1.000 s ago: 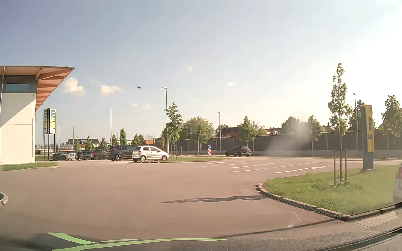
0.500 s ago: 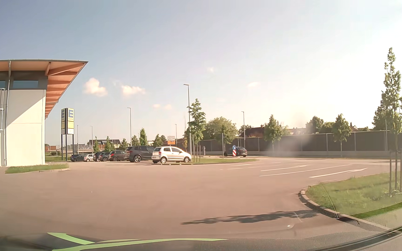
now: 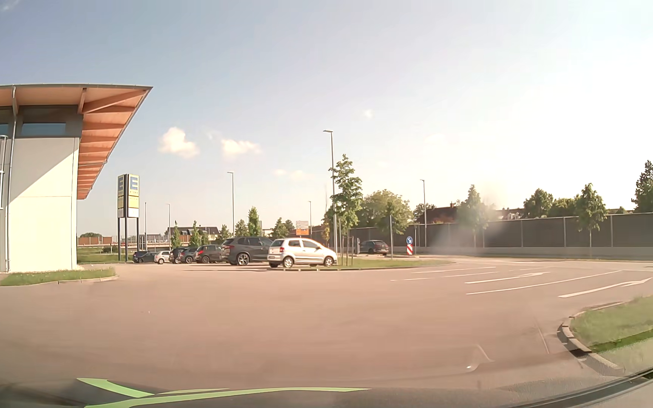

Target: Follow the waypoints while adhering to traffic rules and regulations

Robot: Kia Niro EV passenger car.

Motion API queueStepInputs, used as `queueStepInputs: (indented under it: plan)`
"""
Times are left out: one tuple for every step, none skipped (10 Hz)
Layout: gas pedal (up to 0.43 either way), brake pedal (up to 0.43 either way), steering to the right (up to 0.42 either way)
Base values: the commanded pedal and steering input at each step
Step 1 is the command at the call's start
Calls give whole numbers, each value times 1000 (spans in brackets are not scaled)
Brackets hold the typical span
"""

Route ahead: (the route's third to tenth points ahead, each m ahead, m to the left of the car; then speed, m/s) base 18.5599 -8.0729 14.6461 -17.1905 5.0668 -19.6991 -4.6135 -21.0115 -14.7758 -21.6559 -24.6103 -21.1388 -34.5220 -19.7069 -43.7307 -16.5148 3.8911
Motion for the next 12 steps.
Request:
queueStepInputs:
  plan:
    - [8, 0, -54]
    - [8, 0, -36]
    - [8, 0, -11]
    - [8, 0, 17]
    - [8, 0, 39]
    - [8, 0, 72]
    - [8, 0, 102]
    - [8, 0, 147]
    - [8, 0, 186]
    - [8, 0, 236]
    - [8, 0, 285]
    - [8, 0, 329]
